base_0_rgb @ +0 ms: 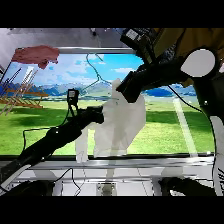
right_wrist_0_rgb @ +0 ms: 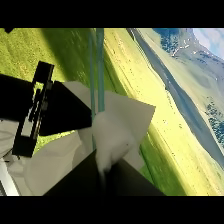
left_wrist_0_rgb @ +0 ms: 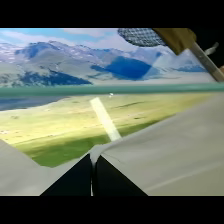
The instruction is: Fold the clothes and pants, and hang the long-sleeved shirts on hangers.
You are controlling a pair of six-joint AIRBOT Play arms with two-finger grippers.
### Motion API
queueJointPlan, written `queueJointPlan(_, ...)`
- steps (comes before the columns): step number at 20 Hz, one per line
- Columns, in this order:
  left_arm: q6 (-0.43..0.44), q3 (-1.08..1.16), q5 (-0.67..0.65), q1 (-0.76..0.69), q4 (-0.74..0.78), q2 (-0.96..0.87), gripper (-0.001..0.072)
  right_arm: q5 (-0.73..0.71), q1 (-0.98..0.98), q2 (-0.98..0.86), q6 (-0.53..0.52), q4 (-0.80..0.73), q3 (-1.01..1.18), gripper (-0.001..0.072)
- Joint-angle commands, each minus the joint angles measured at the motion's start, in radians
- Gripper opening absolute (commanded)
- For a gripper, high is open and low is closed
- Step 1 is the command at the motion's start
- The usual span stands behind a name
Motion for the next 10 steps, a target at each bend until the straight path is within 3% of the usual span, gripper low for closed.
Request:
queueJointPlan(1, 0.023, 0.001, 0.067, 0.094, 0.012, 0.001, 0.0026, 0.018, 0.000, 0.032, -0.005, -0.094, 0.000, 0.0030)
queueJointPlan(10, 0.083, 0.002, 0.080, 0.221, 0.013, 0.074, 0.0026, 0.144, 0.000, 0.039, -0.075, -0.199, -0.006, 0.0029)
